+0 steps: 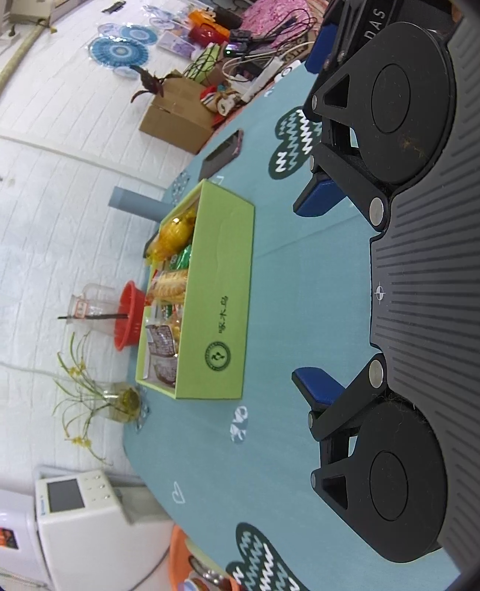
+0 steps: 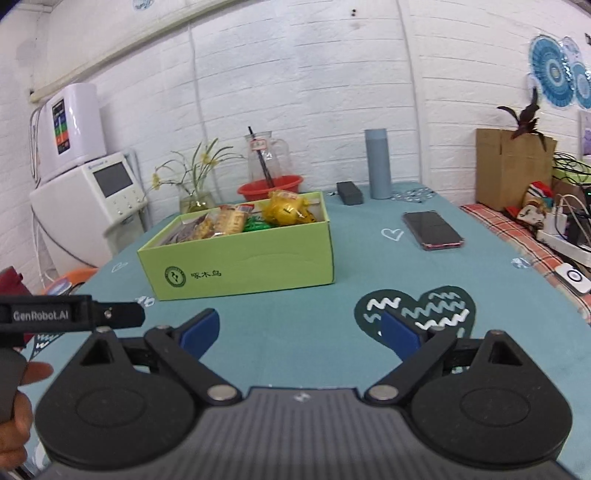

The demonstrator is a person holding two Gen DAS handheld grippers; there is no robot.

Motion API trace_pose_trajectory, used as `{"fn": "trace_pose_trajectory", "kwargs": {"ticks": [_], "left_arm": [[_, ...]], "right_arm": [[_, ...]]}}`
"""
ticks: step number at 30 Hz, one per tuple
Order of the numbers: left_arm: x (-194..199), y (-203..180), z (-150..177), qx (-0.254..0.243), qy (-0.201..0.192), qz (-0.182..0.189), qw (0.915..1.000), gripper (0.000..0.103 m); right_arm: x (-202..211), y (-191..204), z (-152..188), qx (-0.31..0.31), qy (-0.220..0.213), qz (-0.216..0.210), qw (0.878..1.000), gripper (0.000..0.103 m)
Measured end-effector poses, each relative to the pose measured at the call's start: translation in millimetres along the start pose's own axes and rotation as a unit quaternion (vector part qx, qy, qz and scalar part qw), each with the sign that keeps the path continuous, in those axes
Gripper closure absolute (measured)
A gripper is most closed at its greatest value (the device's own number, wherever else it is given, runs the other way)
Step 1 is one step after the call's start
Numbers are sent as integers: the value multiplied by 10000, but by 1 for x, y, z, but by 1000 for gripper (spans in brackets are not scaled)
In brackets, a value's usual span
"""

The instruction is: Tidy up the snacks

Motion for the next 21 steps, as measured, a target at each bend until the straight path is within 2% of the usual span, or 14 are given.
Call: {"fn": "trace_pose_trajectory", "kwargs": {"ticks": [4,8,13,21], "left_arm": [[25,-5,27,-45,-46,176,9998,26],[45,-9,55,-167,-58,159,9997,25],[72,-12,79,-340,-151,122,9992,26],[130,-15,86,-320,-690,258,9968,31]], "right_arm": [[35,2,24,-79,-217,426,9988,10],[61,4,48,-154,-301,350,9988,10],[93,3,65,-152,-363,518,9979,10],[146,19,83,25,-734,384,9966,10]]}}
Point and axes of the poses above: each gripper's, at about its wrist camera, not at the fingertips, and x roughly against the way its jaws point, y to its left, z to its underside, the point moved 9 cm from there along -x, roughly the way its jaws point, and after that the axes turned 10 degrees about -z, right-handed, at the moved point
